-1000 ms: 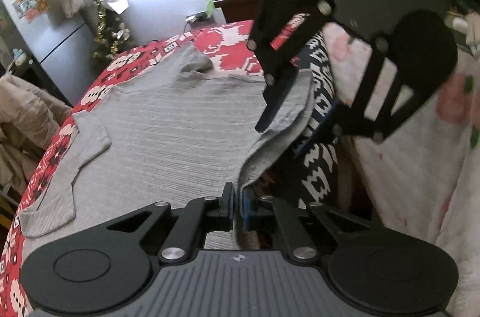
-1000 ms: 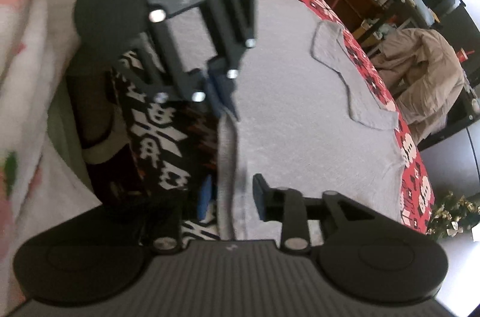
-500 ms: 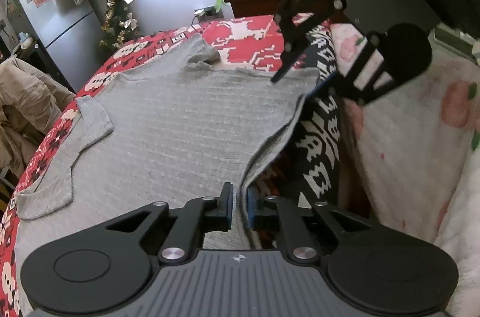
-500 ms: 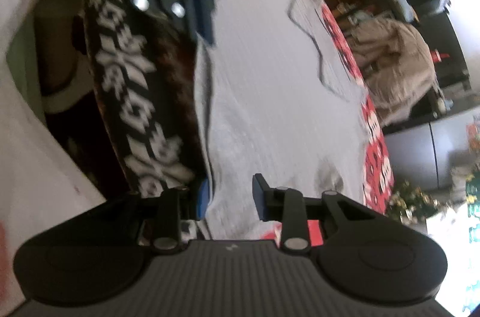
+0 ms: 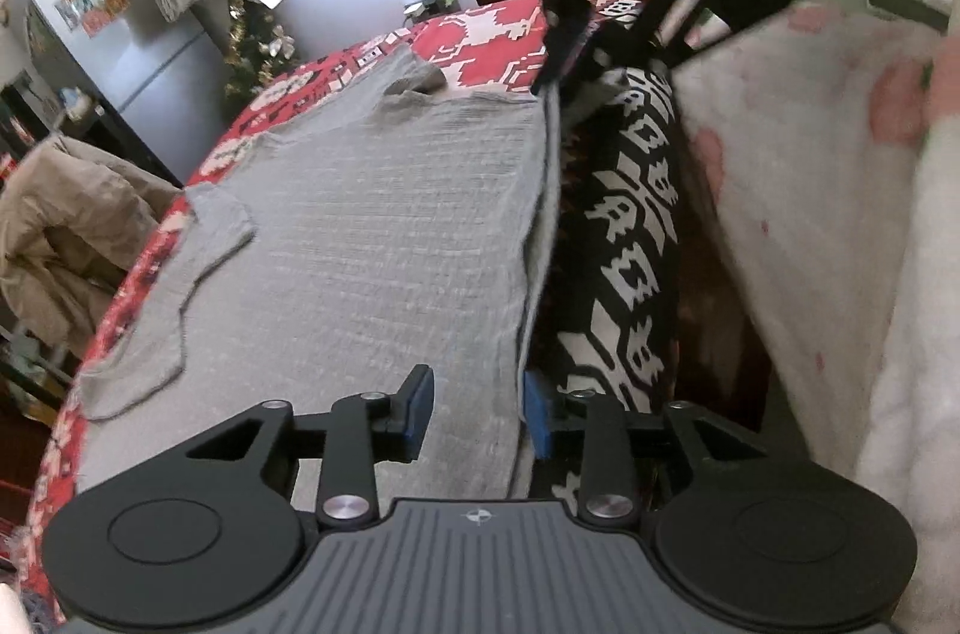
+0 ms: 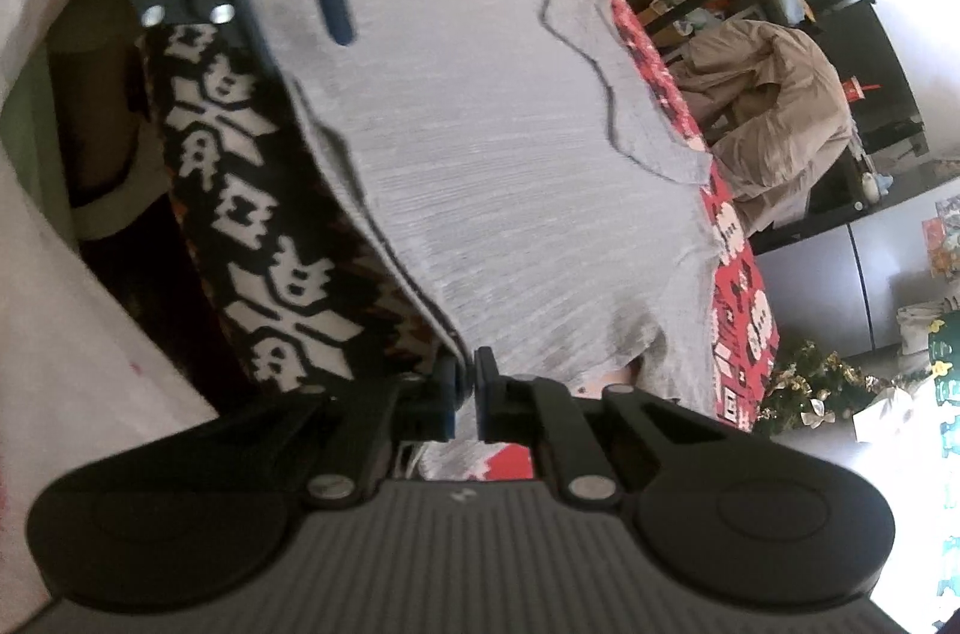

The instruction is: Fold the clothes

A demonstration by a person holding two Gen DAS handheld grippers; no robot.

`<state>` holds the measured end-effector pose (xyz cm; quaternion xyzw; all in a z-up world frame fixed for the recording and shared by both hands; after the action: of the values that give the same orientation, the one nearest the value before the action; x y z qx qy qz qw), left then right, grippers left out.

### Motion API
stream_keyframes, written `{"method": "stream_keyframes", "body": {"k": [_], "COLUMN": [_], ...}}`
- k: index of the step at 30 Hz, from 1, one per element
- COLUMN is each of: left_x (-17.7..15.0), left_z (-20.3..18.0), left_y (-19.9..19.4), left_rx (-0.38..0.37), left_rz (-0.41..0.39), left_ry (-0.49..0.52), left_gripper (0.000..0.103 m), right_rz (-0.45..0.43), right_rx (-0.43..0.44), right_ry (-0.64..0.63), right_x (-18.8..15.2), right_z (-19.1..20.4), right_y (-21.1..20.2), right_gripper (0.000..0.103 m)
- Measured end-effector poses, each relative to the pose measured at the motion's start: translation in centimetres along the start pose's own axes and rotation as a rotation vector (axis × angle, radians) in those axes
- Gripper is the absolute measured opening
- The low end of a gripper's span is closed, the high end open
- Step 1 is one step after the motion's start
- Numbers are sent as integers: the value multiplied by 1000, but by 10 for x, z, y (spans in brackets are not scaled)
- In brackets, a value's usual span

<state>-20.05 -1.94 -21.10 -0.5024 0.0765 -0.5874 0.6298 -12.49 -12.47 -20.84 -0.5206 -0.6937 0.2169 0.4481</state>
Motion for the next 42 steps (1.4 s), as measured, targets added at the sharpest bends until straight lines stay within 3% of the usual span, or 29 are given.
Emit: {"method": "stream_keyframes", "body": {"k": [7,15,25,26,32,40,42], "left_x": [-2,-23,-52,-53,-60,-60,-61], "left_z": [-3,-3,-5,-5,-7,6,10], "left_y": [-4,-16,-31,-31,-28,-38,-40], "left_rx": [66,161,179,178,168,203,215], "left_rz": [22,92,162,162,178,152,152], "left_ry": [14,83,156,159,168,79,57], "left_gripper": [40,40,40,39,6,3,3], "right_rz": [-14,-12,-10,-9,18,60,60], "right_rx": [-8,16,32,34,43,55,58], "right_ry": [74,141,138,137,134,156,174], "right_x": [9,11,13,13,4,-14,-18], "right_z": [-25,-38,-31,-30,-25,-11,-10], "right_y": [-7,-3,1,1,4,5,4], "right_gripper": [6,6,6,6,7,10,4]}}
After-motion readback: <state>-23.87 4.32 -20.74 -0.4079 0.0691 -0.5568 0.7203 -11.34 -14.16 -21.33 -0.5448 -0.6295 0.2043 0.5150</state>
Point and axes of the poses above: each gripper's, at about its wrist camera, not at the fingertips, and y roughly the way its jaws point, z to its left, x to its top, the point moved 8 cm from there along y, roughly the way its jaws point, and after that the axes turned 12 degrees about y, right-handed, at the moved point
